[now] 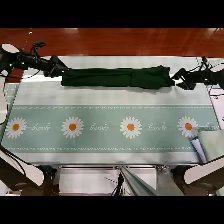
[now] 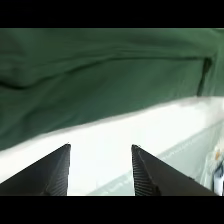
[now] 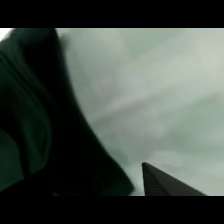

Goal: Fold the shirts.

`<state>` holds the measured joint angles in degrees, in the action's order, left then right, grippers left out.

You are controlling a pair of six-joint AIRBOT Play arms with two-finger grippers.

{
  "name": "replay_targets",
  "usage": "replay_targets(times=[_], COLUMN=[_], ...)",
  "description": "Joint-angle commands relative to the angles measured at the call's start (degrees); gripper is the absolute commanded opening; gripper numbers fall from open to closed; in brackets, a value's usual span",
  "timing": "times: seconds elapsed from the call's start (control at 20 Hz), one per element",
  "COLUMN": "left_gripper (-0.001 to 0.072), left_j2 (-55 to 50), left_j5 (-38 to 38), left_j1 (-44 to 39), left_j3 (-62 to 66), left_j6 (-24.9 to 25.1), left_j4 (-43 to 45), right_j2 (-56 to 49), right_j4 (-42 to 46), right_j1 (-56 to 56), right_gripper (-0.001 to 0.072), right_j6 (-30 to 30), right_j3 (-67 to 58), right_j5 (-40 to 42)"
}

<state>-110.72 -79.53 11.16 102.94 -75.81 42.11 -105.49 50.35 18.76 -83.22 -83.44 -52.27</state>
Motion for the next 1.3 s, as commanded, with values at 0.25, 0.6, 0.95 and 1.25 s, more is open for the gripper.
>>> replay_targets(times=[0.25, 0.6, 0.95, 1.25], left_gripper=[0.0464, 0.0307, 0.0156, 0.0156], left_j2=[0.1, 0.7, 4.3, 4.8], left_j5=[-1.7, -2.2, -2.2, -6.4], left_j1=[-2.4, -2.4, -6.8, -17.9], left_j3=[0.2, 0.2, 0.2, -1.3], left_j6=[1.9, 3.1, 4.2, 2.4], left_j4=[-5.1, -10.8, -11.2, -4.1], right_j2=[-6.0, -2.3, 15.1, 21.6], right_j4=[-20.6, -17.9, 13.3, 17.6], right_j1=[-9.7, -11.7, -16.5, -22.6], right_gripper=[0.0562, 0.0024, 0.0023, 0.0024], right_j6=[10.1, 15.1, -1.6, -4.7], right_j3=[-0.1, -5.6, -5.6, -5.6], right_j5=[9.6, -4.8, -10.5, -16.9])
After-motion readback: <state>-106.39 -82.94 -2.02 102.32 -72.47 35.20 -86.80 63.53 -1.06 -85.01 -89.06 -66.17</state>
